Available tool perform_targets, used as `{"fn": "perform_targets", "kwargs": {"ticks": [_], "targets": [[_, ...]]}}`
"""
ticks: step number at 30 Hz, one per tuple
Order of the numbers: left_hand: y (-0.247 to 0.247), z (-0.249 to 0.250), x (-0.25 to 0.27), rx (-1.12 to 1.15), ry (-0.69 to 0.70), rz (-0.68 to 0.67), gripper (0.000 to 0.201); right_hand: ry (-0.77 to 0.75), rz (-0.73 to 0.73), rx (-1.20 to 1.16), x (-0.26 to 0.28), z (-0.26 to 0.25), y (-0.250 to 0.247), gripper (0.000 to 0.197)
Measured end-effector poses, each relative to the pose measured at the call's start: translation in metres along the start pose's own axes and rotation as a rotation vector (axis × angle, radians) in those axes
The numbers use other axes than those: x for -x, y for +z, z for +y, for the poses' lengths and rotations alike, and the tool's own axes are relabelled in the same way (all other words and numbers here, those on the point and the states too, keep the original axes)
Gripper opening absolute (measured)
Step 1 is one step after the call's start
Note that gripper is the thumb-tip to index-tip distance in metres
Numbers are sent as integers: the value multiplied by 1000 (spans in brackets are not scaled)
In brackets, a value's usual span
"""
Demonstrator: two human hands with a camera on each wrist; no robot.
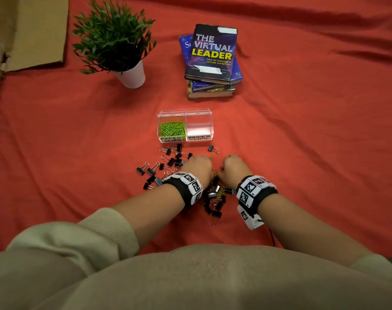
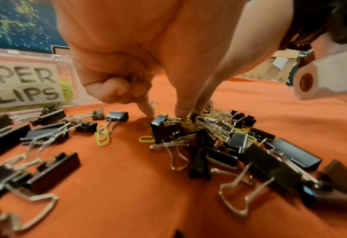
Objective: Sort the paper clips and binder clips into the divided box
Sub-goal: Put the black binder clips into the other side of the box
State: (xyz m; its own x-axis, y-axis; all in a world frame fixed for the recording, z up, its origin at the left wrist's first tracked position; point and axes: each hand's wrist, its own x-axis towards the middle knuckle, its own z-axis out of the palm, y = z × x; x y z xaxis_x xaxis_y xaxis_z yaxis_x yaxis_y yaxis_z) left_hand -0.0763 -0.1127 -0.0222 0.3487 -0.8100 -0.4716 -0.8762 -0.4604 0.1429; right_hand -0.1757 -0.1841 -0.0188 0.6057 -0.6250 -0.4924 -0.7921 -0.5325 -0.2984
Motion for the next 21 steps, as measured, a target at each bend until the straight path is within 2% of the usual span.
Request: {"fn": "perform_targets", "kwargs": {"ticks": [5,13,15,18,21], "targets": [[2,1,1,-44,9,-15,30,-35,-16,43,-1,-10,5,17],[8,-5,3,-119,14,-42,31,-68,-15,-24,0,-12,12,23],[8,-5,6,-159,33,-29,33,-32,6,-148,-1,-10,10,16],[9,-9,8,-137,39,-13,31,100,2,-461,-2,-5,-2,8],[6,-19,8,18,21,-45,32,167,-79,-791,-6,-5,-27,4]]}}
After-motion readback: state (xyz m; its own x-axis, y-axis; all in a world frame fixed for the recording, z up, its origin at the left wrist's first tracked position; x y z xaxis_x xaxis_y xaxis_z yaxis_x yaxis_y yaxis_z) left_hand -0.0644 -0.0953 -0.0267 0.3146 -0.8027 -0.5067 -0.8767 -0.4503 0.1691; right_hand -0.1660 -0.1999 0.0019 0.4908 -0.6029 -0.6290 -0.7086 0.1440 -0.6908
